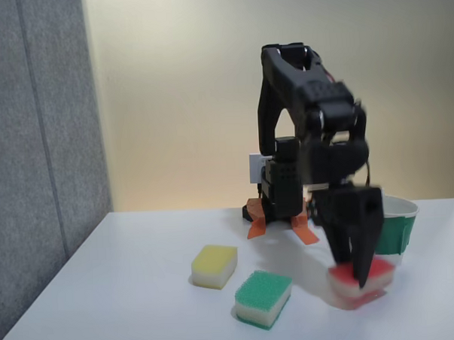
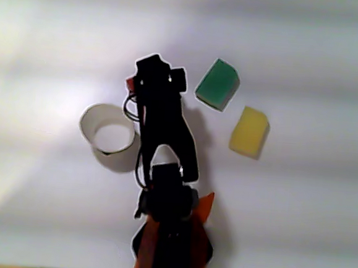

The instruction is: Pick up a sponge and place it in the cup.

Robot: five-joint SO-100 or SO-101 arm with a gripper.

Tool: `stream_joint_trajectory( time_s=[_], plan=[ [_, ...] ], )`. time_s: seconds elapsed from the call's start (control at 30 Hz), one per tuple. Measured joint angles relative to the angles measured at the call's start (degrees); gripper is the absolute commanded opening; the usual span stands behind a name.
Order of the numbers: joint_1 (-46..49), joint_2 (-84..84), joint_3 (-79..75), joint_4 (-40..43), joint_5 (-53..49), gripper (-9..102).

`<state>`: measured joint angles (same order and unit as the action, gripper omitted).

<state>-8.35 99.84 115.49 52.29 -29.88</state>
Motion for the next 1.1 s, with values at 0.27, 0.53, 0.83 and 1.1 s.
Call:
stream_joint_trajectory(
  time_s=[0.27, 0.53, 0.83, 1.1],
  plan=[
    [1.1, 0.4, -20.9, 24.0, 0.8, 0],
    [-1.7, 2.7, -29.1, 34.0, 7.9, 0],
    [-10.3, 9.4, -24.9, 35.8, 21.1, 0],
    [-16.3, 14.8, -12.1, 29.1, 29.5, 0]
  ],
)
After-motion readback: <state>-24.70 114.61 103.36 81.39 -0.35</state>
